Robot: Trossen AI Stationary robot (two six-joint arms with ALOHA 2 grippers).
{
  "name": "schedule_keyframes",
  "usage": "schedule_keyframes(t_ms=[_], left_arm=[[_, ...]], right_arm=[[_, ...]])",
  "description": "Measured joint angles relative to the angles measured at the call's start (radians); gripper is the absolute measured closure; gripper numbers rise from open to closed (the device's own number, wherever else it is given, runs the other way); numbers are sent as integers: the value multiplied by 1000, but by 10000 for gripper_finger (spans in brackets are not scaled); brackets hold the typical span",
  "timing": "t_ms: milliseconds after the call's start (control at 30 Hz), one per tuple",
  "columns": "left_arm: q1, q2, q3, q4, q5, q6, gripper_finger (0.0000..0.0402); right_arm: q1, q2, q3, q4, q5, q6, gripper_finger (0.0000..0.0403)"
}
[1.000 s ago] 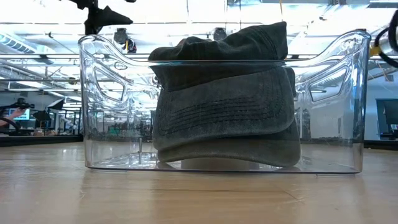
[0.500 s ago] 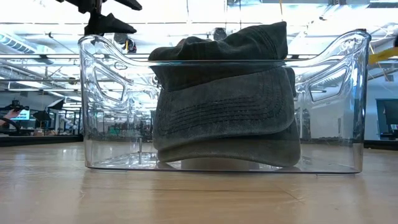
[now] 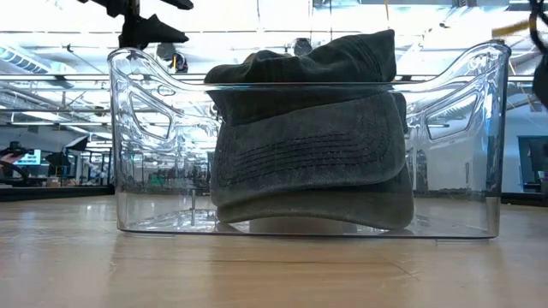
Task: Pick & Place hat
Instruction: Put the black cap into the bottom transparent bin
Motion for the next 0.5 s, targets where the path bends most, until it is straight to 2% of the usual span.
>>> schedule_keyframes(t_ms=[333,500], left_arm=[[0,-12,0,0,51,69,167],[0,-13,0,0,51,79,167]], right_arm=[[1,-45,337,-619,12,-10,402],[1,-56,464,-788,59,-3,402]])
